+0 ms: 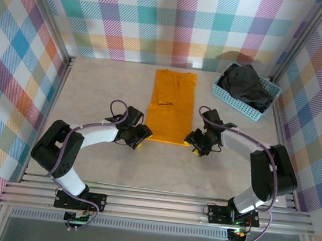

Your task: Fold and stack the t-shirts

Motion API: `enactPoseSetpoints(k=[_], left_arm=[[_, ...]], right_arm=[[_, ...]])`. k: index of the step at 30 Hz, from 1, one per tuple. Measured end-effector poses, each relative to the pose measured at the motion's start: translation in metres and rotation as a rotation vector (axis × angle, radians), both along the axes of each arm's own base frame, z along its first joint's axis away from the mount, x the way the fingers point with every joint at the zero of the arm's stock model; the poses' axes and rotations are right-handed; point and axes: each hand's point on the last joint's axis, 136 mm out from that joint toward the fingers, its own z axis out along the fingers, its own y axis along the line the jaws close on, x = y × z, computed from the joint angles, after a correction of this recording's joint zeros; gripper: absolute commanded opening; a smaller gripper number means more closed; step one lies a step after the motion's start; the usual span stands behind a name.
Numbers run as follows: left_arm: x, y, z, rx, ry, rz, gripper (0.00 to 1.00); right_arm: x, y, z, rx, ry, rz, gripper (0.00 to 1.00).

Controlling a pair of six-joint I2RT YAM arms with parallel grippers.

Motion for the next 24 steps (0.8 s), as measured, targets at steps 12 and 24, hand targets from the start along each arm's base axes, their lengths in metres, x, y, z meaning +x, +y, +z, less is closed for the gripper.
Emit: enactPoseSetpoints(k=[12, 24], left_arm=[[0.025, -0.013, -0.004, -0.007, -0.018, 0.015, 0.23], [0.031, -0.012, 0.000, 0.023, -0.047, -0.008, 0.00]], right_arm=[[0.028, 0.014, -0.013, 0.020, -0.002, -0.023, 0.32], [0.043, 0.009, -0.011, -0.030, -0.031, -0.047, 0.00]])
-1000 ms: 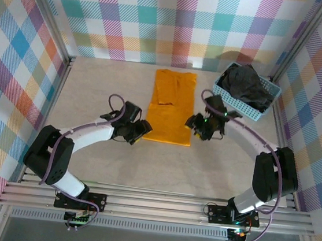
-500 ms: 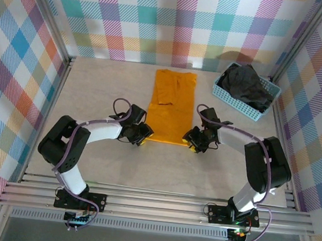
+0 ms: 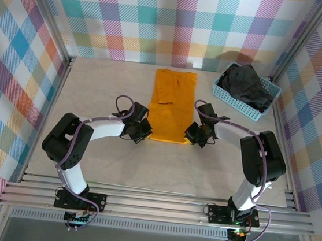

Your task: Fold and stack the t-shirts

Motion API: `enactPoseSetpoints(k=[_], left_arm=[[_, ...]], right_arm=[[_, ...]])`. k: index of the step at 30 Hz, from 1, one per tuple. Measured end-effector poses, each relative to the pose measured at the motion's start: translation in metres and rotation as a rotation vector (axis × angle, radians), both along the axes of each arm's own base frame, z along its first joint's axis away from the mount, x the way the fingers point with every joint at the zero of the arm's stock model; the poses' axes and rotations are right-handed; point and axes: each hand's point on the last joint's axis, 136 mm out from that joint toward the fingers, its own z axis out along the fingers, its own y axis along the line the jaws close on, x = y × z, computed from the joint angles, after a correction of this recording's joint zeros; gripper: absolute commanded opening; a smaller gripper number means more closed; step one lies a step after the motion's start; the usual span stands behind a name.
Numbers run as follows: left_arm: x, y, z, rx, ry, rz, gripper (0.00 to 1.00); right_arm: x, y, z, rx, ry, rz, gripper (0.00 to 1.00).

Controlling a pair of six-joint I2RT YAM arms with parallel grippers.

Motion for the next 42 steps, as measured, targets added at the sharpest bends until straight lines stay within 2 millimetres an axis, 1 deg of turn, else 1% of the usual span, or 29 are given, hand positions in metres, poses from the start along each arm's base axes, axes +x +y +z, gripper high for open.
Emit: enactPoseSetpoints(k=[2, 4, 8, 11, 13, 16, 19, 21, 24, 27, 29, 31, 34, 37, 39, 40, 42], left_arm=[[0.000, 0.000, 0.008, -0.004, -0.014, -0.005, 0.00], [0.000, 0.000, 0.020, -0.017, -0.038, -0.009, 0.00], [-0.002, -0.002, 0.050, -0.057, -0.093, -0.027, 0.00], [-0.010, -0.003, 0.064, -0.072, -0.105, -0.053, 0.00], [-0.019, -0.004, 0.069, -0.075, -0.104, -0.075, 0.00], [-0.044, -0.005, 0.069, -0.071, -0.088, -0.120, 0.00], [-0.083, -0.007, 0.061, -0.060, -0.058, -0.182, 0.00], [-0.114, -0.010, 0.055, -0.056, -0.035, -0.231, 0.00], [-0.154, -0.014, 0.047, -0.049, -0.009, -0.293, 0.00], [-0.181, -0.012, 0.041, -0.043, 0.007, -0.320, 0.00], [-0.189, -0.010, 0.040, -0.044, 0.005, -0.315, 0.00], [-0.190, -0.008, 0.045, -0.051, -0.008, -0.298, 0.00], [-0.184, -0.006, 0.062, -0.065, -0.058, -0.266, 0.00], [-0.171, -0.009, 0.093, -0.084, -0.120, -0.237, 0.00], [-0.159, -0.013, 0.118, -0.113, -0.162, -0.213, 0.00], [-0.152, -0.014, 0.127, -0.123, -0.177, -0.200, 0.00], [-0.132, -0.013, 0.145, -0.142, -0.200, -0.152, 0.00]], right_arm=[[0.000, -0.001, 0.009, -0.001, -0.021, 0.000, 0.00], [0.001, -0.002, 0.022, 0.004, -0.054, 0.003, 0.00], [-0.001, -0.003, 0.050, 0.023, -0.120, 0.020, 0.00], [-0.010, -0.003, 0.063, 0.032, -0.146, 0.041, 0.00], [-0.021, -0.003, 0.066, 0.031, -0.148, 0.062, 0.00], [-0.047, -0.002, 0.065, 0.026, -0.134, 0.103, 0.00], [-0.085, -0.002, 0.058, 0.013, -0.103, 0.160, 0.00], [-0.114, -0.002, 0.053, 0.006, -0.080, 0.200, 0.00], [-0.154, -0.001, 0.046, -0.001, -0.046, 0.256, 0.00], [-0.184, -0.001, 0.039, -0.005, -0.010, 0.294, 0.00], [-0.193, -0.004, 0.036, -0.015, 0.008, 0.291, 0.00], [-0.193, -0.006, 0.037, -0.024, 0.005, 0.276, 0.00], [-0.188, -0.009, 0.048, -0.044, -0.011, 0.263, 0.00], [-0.170, -0.003, 0.077, -0.029, -0.062, 0.237, 0.00], [-0.151, 0.000, 0.101, -0.011, -0.109, 0.206, 0.00], [-0.141, 0.000, 0.112, -0.002, -0.130, 0.192, 0.00], [-0.117, 0.000, 0.133, 0.012, -0.165, 0.157, 0.00]])
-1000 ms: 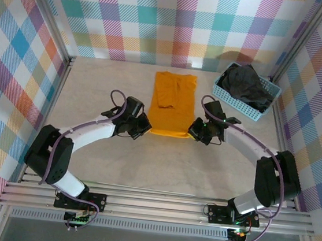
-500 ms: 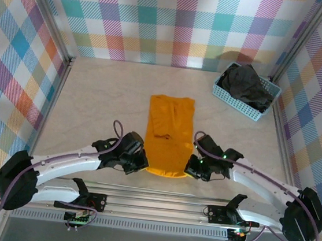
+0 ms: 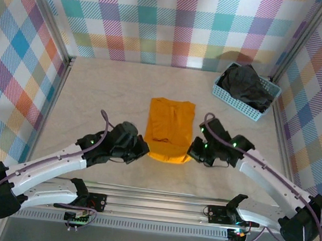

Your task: Fold and stack the t-shirts

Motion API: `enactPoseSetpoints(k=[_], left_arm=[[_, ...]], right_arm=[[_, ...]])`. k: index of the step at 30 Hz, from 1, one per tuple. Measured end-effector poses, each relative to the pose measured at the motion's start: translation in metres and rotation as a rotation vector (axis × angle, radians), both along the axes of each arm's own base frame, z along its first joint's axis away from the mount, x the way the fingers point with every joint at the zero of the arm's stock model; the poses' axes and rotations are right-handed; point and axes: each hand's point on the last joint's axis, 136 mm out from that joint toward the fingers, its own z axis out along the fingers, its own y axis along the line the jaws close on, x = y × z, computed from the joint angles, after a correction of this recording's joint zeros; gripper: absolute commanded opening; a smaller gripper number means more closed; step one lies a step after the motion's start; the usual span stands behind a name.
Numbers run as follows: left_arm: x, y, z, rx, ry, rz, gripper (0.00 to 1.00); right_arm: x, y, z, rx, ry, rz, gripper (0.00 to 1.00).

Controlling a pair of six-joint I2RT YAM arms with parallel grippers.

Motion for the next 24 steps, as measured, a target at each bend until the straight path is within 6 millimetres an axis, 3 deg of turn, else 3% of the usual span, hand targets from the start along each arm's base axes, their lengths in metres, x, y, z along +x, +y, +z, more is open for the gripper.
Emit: enactPoseSetpoints(k=[5, 8, 11, 12, 13, 14, 16, 17, 19, 20, 22, 24], left_arm=[[0.067, 0.007, 0.021, 0.016, 0.016, 0.108, 0.00], [0.121, 0.002, 0.035, 0.016, 0.022, 0.134, 0.00], [0.176, -0.003, 0.035, 0.015, 0.037, 0.149, 0.05], [0.197, -0.005, 0.030, 0.020, 0.043, 0.151, 0.17], [0.214, -0.006, 0.024, 0.030, 0.044, 0.149, 0.38], [0.232, -0.006, 0.016, 0.046, 0.059, 0.154, 0.68], [0.263, -0.007, -0.004, 0.073, 0.078, 0.153, 0.85], [0.275, -0.006, -0.015, 0.089, 0.088, 0.152, 0.86], [0.285, -0.005, -0.034, 0.114, 0.104, 0.145, 0.87], [0.283, -0.002, -0.042, 0.131, 0.122, 0.143, 0.87], [0.274, 0.005, -0.047, 0.154, 0.134, 0.142, 0.85], [0.253, 0.014, -0.042, 0.173, 0.128, 0.143, 0.83]], right_arm=[[0.067, -0.004, 0.028, 0.027, -0.031, -0.070, 0.00], [0.112, -0.005, 0.035, 0.042, -0.025, -0.096, 0.00], [0.166, -0.007, 0.034, 0.055, -0.020, -0.127, 0.03], [0.187, -0.008, 0.030, 0.060, -0.022, -0.137, 0.22], [0.203, -0.009, 0.026, 0.070, -0.018, -0.143, 0.37], [0.220, -0.009, 0.019, 0.076, -0.007, -0.146, 0.45], [0.258, -0.010, 0.004, 0.079, 0.012, -0.146, 0.50], [0.279, -0.010, -0.007, 0.074, 0.011, -0.145, 0.52], [0.301, -0.014, -0.030, 0.049, 0.017, -0.143, 0.54], [0.301, -0.019, -0.042, 0.026, 0.037, -0.144, 0.54], [0.289, -0.028, -0.057, -0.018, 0.081, -0.145, 0.55], [0.270, -0.035, -0.058, -0.052, 0.087, -0.136, 0.54]])
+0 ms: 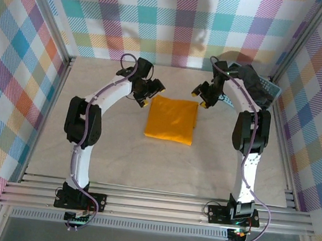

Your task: Fold and stack the t-shirts

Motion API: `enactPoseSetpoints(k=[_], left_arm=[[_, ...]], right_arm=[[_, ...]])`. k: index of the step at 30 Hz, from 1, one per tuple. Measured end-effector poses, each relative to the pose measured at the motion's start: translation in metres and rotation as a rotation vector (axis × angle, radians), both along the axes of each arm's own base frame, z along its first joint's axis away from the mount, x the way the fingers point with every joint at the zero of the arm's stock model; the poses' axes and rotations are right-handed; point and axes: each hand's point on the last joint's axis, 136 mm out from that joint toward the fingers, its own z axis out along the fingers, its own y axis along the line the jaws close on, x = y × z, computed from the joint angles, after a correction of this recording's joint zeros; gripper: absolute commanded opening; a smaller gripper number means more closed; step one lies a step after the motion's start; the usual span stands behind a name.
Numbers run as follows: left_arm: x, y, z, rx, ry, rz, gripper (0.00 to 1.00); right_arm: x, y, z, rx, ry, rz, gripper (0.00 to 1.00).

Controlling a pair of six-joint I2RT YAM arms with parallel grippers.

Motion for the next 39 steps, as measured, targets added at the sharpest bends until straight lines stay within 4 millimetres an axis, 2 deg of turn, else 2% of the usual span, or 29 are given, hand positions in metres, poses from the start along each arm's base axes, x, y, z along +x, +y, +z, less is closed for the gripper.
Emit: enactPoseSetpoints(k=[2, 4, 7, 9, 10, 12, 14, 15, 17, 19, 22, 27, 29, 30, 32, 34, 36, 39], left_arm=[[-0.030, 0.006, 0.015, 0.003, -0.019, 0.003, 0.80], [-0.069, 0.004, 0.036, -0.010, -0.062, -0.005, 0.75], [-0.129, -0.020, 0.052, -0.094, -0.121, -0.031, 0.72], [-0.169, -0.043, 0.040, -0.154, -0.123, -0.045, 0.72], [-0.182, -0.052, 0.029, -0.171, -0.108, -0.047, 0.72], [-0.202, -0.067, -0.006, -0.172, -0.065, -0.021, 0.73], [-0.202, -0.069, -0.036, -0.150, -0.039, 0.043, 0.75], [-0.197, -0.069, -0.046, -0.145, -0.037, 0.078, 0.76], [-0.183, -0.074, -0.057, -0.155, -0.053, 0.146, 0.77], [-0.170, -0.080, -0.062, -0.175, -0.070, 0.197, 0.77], [-0.153, -0.094, -0.068, -0.231, -0.092, 0.259, 0.76], [-0.136, -0.104, -0.092, -0.288, -0.073, 0.352, 0.67], [-0.131, -0.107, -0.090, -0.315, -0.074, 0.376, 0.59], [-0.127, -0.110, -0.088, -0.337, -0.076, 0.389, 0.50], [-0.118, -0.114, -0.089, -0.366, -0.079, 0.416, 0.29], [-0.110, -0.112, -0.096, -0.372, -0.078, 0.442, 0.02], [-0.105, -0.106, -0.102, -0.363, -0.079, 0.472, 0.00], [-0.092, -0.097, -0.101, -0.397, -0.095, 0.531, 0.00]], right_arm=[[-0.025, -0.005, 0.012, -0.020, -0.019, 0.012, 0.53], [-0.056, -0.007, 0.037, -0.021, -0.076, 0.031, 0.53], [-0.096, -0.007, 0.071, -0.009, -0.194, 0.061, 0.54], [-0.130, -0.002, 0.083, 0.016, -0.266, 0.098, 0.55], [-0.142, -0.001, 0.083, 0.025, -0.279, 0.109, 0.55], [-0.170, 0.004, 0.070, 0.054, -0.280, 0.147, 0.55], [-0.191, 0.002, 0.049, 0.066, -0.246, 0.155, 0.55], [-0.202, -0.001, 0.038, 0.070, -0.218, 0.151, 0.55], [-0.215, -0.003, 0.028, 0.078, -0.190, 0.150, 0.55], [-0.220, -0.003, 0.033, 0.093, -0.202, 0.150, 0.56], [-0.223, 0.000, 0.051, 0.128, -0.258, 0.152, 0.56], [-0.227, 0.000, 0.067, 0.163, -0.300, 0.147, 0.56], [-0.229, 0.000, 0.072, 0.174, -0.311, 0.139, 0.56], [-0.230, 0.000, 0.076, 0.182, -0.323, 0.135, 0.56], [-0.232, -0.001, 0.084, 0.193, -0.347, 0.131, 0.57], [-0.233, -0.002, 0.089, 0.202, -0.364, 0.127, 0.56], [-0.234, -0.002, 0.090, 0.206, -0.365, 0.122, 0.56], [-0.234, -0.002, 0.090, 0.207, -0.361, 0.118, 0.56]])
